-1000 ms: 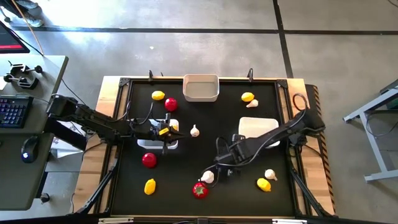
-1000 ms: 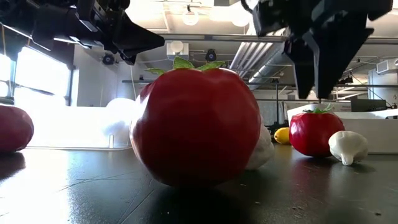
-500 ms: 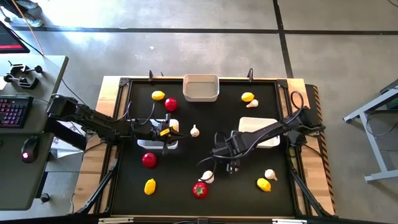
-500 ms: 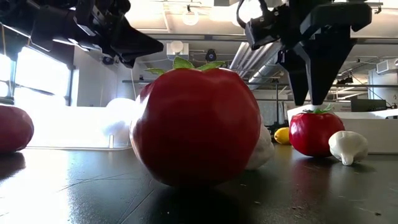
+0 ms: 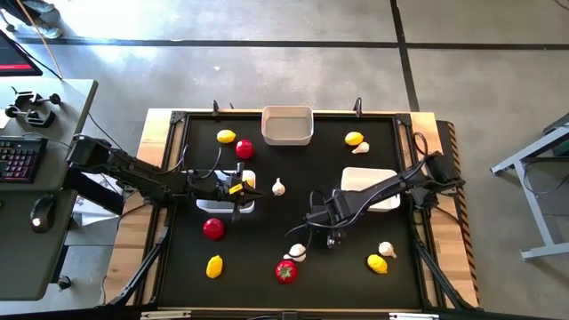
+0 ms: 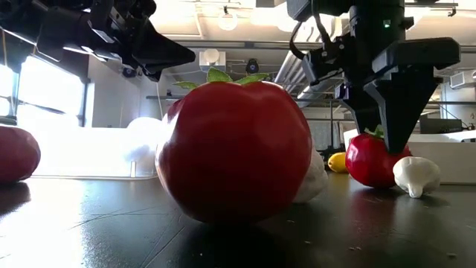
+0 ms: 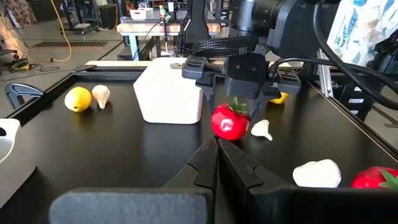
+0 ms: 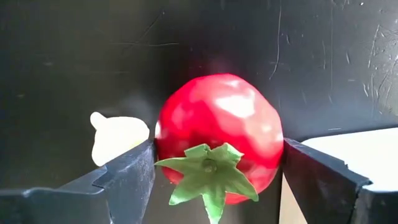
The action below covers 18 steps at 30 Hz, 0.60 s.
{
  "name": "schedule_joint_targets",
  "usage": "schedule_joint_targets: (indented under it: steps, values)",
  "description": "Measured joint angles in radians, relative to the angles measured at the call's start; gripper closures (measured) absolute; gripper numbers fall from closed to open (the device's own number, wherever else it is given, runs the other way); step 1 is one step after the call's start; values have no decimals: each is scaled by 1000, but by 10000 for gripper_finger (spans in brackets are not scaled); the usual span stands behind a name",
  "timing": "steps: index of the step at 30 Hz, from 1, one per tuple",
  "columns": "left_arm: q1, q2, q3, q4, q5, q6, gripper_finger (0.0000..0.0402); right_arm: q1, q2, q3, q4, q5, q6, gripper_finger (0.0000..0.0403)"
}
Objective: Sort produce into baskets
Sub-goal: Put the red tomato into the bottom right white bin
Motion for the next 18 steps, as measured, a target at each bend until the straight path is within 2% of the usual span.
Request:
schedule_joint_targets:
  steps: [5,12,18]
  values:
    - [0,0,0,0,0,-1,401,0,-1,-6,16,2,-5,91]
    - [0,0,0,0,0,-1,401,0,-1,-4,24,4,-5,142]
    - [0,0,0,0,0,-1,401,0,-2,56,18,-24,-5,159]
